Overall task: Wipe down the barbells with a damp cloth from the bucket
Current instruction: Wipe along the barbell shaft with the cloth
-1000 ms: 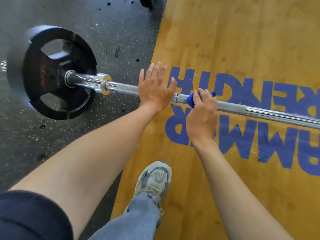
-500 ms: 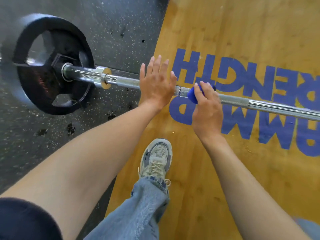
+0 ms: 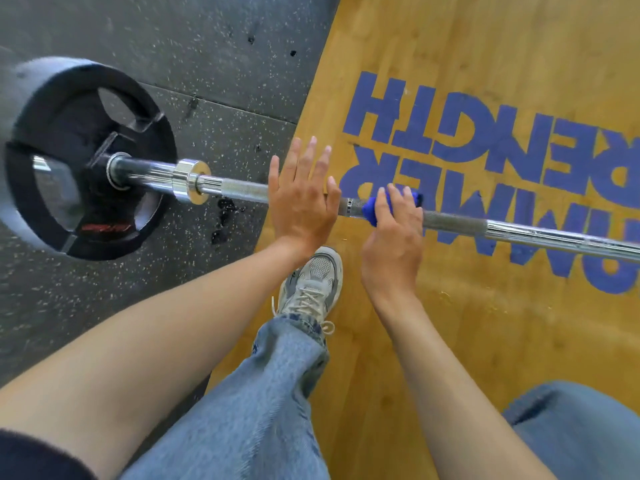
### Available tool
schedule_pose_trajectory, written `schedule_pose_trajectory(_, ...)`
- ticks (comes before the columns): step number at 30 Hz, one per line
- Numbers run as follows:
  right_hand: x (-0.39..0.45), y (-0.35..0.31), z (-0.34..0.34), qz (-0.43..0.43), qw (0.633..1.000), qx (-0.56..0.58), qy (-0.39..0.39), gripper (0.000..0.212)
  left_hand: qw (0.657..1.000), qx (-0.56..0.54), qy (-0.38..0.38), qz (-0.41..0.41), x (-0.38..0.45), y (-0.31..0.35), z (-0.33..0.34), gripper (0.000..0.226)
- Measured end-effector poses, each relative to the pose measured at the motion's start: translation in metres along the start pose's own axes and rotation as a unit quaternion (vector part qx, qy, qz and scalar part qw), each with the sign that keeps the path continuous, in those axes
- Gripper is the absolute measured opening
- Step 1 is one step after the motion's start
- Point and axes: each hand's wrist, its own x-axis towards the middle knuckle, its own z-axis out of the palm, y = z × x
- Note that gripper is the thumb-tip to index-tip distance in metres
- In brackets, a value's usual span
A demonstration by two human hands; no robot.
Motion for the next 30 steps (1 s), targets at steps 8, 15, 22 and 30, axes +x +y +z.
schedule_pose_trajectory(8,-0.040,0.033,-0.023,0.032,0.999,-0.011,0.024,0.053,1.000,0.009,-0.014,0.005,-0.046,-0.002,-0.014,0.051)
schedule_pose_trajectory(15,-0.062,0.003,-0.013,-0.096,0.994,-0.015,-0.054,0.061,1.000,0.012,-0.007,-0.004,-0.078,-0.005,-0.022,0.053)
schedule_pose_trajectory(22,-0.066,0.005,-0.019,0.073,0.997,-0.021,0.022,0.051,1.000,-0.006,-0.001,-0.013,-0.095,-0.003,-0.025,0.054)
schedule_pose_trajectory(30,-0.045,0.049,-0.045,0.064,0.996,-0.056,-0.031,0.047,1.000,-0.005,0.001,-0.011,-0.086,-0.004,-0.025,0.050)
